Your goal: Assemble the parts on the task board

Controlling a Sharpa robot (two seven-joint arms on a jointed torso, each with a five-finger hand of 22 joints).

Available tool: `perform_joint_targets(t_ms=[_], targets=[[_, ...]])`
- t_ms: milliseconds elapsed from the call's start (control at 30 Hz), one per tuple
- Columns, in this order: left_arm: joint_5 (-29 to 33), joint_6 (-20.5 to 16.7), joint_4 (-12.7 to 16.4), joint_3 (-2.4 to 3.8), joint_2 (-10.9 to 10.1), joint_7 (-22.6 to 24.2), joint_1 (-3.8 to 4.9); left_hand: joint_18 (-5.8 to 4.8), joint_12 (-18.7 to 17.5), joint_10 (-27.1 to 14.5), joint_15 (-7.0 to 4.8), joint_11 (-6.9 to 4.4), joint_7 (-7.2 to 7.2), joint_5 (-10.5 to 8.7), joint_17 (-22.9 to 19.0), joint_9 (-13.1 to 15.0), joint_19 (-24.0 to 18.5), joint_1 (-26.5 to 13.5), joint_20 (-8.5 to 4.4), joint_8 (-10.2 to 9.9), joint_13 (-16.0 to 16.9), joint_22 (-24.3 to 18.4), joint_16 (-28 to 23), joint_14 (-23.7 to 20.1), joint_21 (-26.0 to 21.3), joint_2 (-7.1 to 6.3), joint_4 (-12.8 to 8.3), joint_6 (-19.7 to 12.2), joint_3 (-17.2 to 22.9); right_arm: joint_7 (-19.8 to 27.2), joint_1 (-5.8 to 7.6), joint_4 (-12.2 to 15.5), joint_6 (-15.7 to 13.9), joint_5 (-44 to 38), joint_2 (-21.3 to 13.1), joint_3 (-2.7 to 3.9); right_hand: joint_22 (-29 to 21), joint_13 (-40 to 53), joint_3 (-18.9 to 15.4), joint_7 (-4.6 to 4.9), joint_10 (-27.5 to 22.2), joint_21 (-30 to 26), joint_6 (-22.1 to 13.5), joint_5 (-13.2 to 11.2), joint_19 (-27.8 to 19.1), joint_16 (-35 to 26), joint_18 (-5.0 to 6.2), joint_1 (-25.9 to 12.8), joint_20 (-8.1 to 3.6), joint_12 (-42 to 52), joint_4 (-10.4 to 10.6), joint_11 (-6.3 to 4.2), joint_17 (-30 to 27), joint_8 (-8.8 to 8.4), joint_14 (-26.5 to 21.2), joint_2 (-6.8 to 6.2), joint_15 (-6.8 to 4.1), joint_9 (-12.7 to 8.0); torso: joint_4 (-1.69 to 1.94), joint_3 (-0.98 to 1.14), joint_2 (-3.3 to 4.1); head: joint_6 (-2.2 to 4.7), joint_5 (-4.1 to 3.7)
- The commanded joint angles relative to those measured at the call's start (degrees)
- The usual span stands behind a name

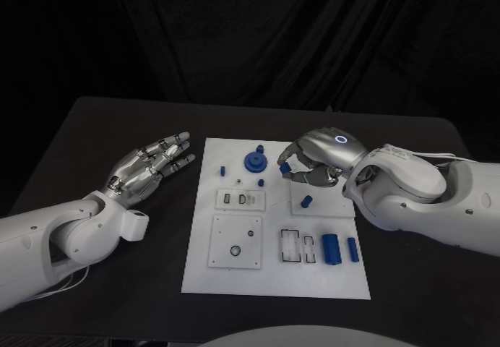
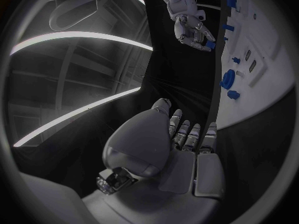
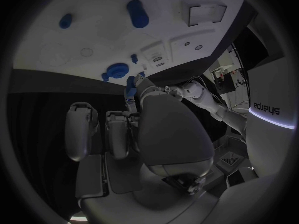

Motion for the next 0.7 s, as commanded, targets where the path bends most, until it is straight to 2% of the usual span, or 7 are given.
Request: perform_joint_targets(t_ms=[33, 200, 333, 467, 667, 700], targets=[[-0.04, 0.62, 0.14, 0.05, 0.13, 1.61, -0.07, 0.51, 0.3, -0.1, 0.58, 0.49, 0.5, 0.11, 0.09, 0.01, 0.11, -0.22, 0.41, 0.14, 0.08, 0.09, 0.27, 0.02, 0.27, -0.19, -0.12, -0.03, 0.38, -3.76, -0.82, 0.29, 4.99, -3.04, 1.54, -0.01, 11.43, 14.65, -0.39, -0.89, 5.7, -0.36, 3.18, -0.42, 0.9, -0.32, 1.2, -0.41, 0.22, -0.05, -0.13, 0.29, 12.69, 2.35, 5.38, -0.37, 0.38, 4.8, 0.13, 0.01, 0.09, -0.08, 0.06], [-0.04, 0.58, 0.12, 0.05, 0.3, 1.51, -0.07, 0.51, 0.3, -0.1, 0.58, 0.49, 0.5, 0.11, 0.09, 0.01, 0.11, -0.22, 0.41, 0.14, 0.08, 0.09, 0.27, 0.02, 0.27, -0.19, -0.12, -0.03, 0.38, -5.09, -1.85, -0.24, 7.02, -4.1, 4.46, -0.01, 11.36, 14.62, -0.64, -0.9, 5.67, -0.59, 3.16, -1.0, 0.82, -0.46, 1.25, -0.79, 0.22, -0.07, -0.04, 0.28, 12.53, 2.27, 5.34, -0.53, 0.37, 5.01, -0.04, 0.07, 0.11, -0.1, 0.05], [-0.04, 0.51, 0.21, 0.05, 0.27, 1.36, -0.07, 0.51, 0.3, -0.1, 0.58, 0.49, 0.5, 0.11, 0.09, 0.01, 0.11, -0.22, 0.41, 0.14, 0.08, 0.09, 0.27, 0.02, 0.27, -0.19, -0.12, -0.03, 0.38, -6.3, -2.19, -0.75, 8.66, -4.39, 6.55, 0.0, 11.33, 14.61, -0.68, -1.01, 5.67, -0.77, 3.22, -2.43, 0.8, -0.55, 1.28, -0.87, 0.18, -0.08, -0.19, 0.18, 12.43, 2.13, 5.32, -0.28, 0.29, 5.41, 0.01, 0.06, 0.11, -0.09, -0.19], [-0.04, 0.48, 0.22, 0.05, 0.4, 1.29, -0.07, 0.51, 0.36, -0.08, 0.59, 0.48, 0.52, 0.12, 0.08, 0.03, 0.11, -0.27, 0.41, 0.18, 0.09, 0.09, 0.27, 0.02, 0.27, -0.21, -0.12, 0.09, 0.42, -7.17, -2.48, -1.3, 10.12, -4.51, 8.14, 0.0, 11.28, 14.54, -1.14, -1.03, 5.6, -1.03, 3.2, -4.52, 0.76, -0.75, 1.32, -1.57, 0.14, -0.14, -0.02, 0.16, 12.2, 1.85, 5.27, -0.29, 0.26, 5.84, -0.11, 0.07, 0.1, -0.35, -0.18], [-0.04, 0.55, 0.17, 0.05, 0.61, 1.19, -0.07, 0.51, 0.36, -0.08, 0.59, 0.48, 0.52, 0.12, 0.08, 0.03, 0.11, -0.27, 0.41, 0.18, 0.09, 0.09, 0.27, 0.02, 0.27, -0.21, -0.12, 0.09, 0.42, -7.39, -3.1, -2.52, 10.26, -4.58, 9.88, 0.01, 11.23, 14.54, -1.16, -1.09, 5.61, -1.2, 3.28, -4.73, 0.69, -0.8, 1.36, -1.57, 0.12, -0.14, -0.06, 0.13, 12.14, 1.85, 5.25, -0.27, 0.24, 5.92, 0.07, 0.08, 0.15, -0.65, -0.43], [-0.04, 0.56, 0.16, 0.05, 0.63, 1.17, -0.07, 0.51, 0.36, -0.08, 0.59, 0.48, 0.52, 0.12, 0.08, 0.03, 0.11, -0.27, 0.41, 0.18, 0.09, 0.09, 0.27, 0.02, 0.27, -0.21, -0.12, 0.09, 0.42, -7.39, -3.24, -2.75, 10.23, -4.59, 10.17, 0.01, 11.23, 14.58, -1.16, -1.11, 5.64, -1.2, 3.31, -4.82, 0.7, -0.78, 1.36, -1.54, 0.12, -0.1, -0.1, 0.11, 12.16, 1.85, 5.26, -0.25, 0.23, 5.96, 0.0, 0.11, 0.2, -0.68, -0.38]])
